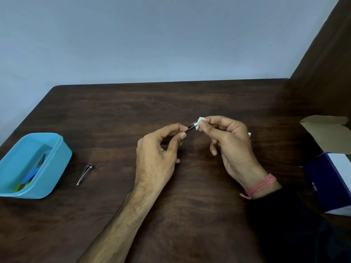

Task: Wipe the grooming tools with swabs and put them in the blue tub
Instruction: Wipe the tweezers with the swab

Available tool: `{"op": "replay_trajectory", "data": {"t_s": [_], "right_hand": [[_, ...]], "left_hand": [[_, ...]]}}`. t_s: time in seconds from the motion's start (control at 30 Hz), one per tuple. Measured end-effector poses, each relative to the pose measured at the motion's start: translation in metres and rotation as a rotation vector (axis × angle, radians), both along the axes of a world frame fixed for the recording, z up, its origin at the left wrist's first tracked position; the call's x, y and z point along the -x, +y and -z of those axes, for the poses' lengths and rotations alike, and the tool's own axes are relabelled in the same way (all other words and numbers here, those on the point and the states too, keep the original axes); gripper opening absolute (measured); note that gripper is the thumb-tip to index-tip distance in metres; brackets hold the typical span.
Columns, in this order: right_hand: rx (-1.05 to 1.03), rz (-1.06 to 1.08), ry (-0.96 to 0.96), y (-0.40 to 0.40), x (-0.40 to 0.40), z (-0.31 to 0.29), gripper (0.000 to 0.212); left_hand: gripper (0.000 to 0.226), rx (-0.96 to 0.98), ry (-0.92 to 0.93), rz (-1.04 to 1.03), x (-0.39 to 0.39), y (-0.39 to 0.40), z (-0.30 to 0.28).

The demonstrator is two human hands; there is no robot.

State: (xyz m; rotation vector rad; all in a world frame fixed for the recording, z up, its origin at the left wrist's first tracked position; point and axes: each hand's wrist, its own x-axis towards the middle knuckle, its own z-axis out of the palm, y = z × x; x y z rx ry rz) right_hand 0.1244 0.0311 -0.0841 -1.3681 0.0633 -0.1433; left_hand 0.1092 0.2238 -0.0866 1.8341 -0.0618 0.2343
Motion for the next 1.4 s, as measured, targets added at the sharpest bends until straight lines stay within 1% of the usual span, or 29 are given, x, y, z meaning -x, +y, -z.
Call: {"op": "replay_trajectory", "data": {"t_s": [0.23,0.33,0.4,0.7,0.8,0.93,1.07,1.2,1.27,1.4], "right_hand": [[-0.033,0.056,-0.005,0.0011,-0.0004,0.001,0.004],[0.021,0.035,-0.004,0.0027,-0.0004,0.0022,0.008],[0.062,0.01,-0.007,0.0039,-0.0001,0.0029,0.008],[0.124,-0.053,-0.035,0.0049,-0.0019,0.0063,0.007],[0.076,-0.018,-0.033,0.0033,-0.0022,0.0057,0.005],[0.148,-0.043,-0.063,0.006,-0.0021,0.0082,0.002],[0.125,0.009,-0.051,0.0051,-0.0018,0.0079,0.009],[0.24,-0.049,-0.075,0.0058,-0.0012,0.0086,0.006],[0.209,-0.033,-0.071,0.0075,-0.0011,0.0082,0.007],[0.163,-0.007,-0.047,0.007,-0.0022,0.0076,0.008]], "left_hand": [[0.015,0.071,-0.007,-0.006,-0.0009,0.0012,-0.0024],[0.014,0.106,-0.015,0.01,-0.0012,0.0007,-0.0035],[0.014,0.1,-0.014,0.033,-0.001,-0.0003,-0.0038],[0.013,0.087,-0.011,0.079,0.0004,-0.0023,-0.0033],[0.014,0.071,-0.011,0.085,0.0006,-0.0034,-0.0029],[0.011,0.086,-0.001,0.069,-0.0003,-0.0026,-0.0013],[0.011,0.106,0.006,0.085,-0.0001,-0.0039,-0.0026],[0.01,0.134,0.018,0.083,-0.0002,-0.0042,-0.0033],[0.011,0.156,0.019,0.096,-0.0005,-0.0044,-0.0043],[0.026,0.147,0.052,0.105,-0.0019,-0.0038,-0.0037]]}}
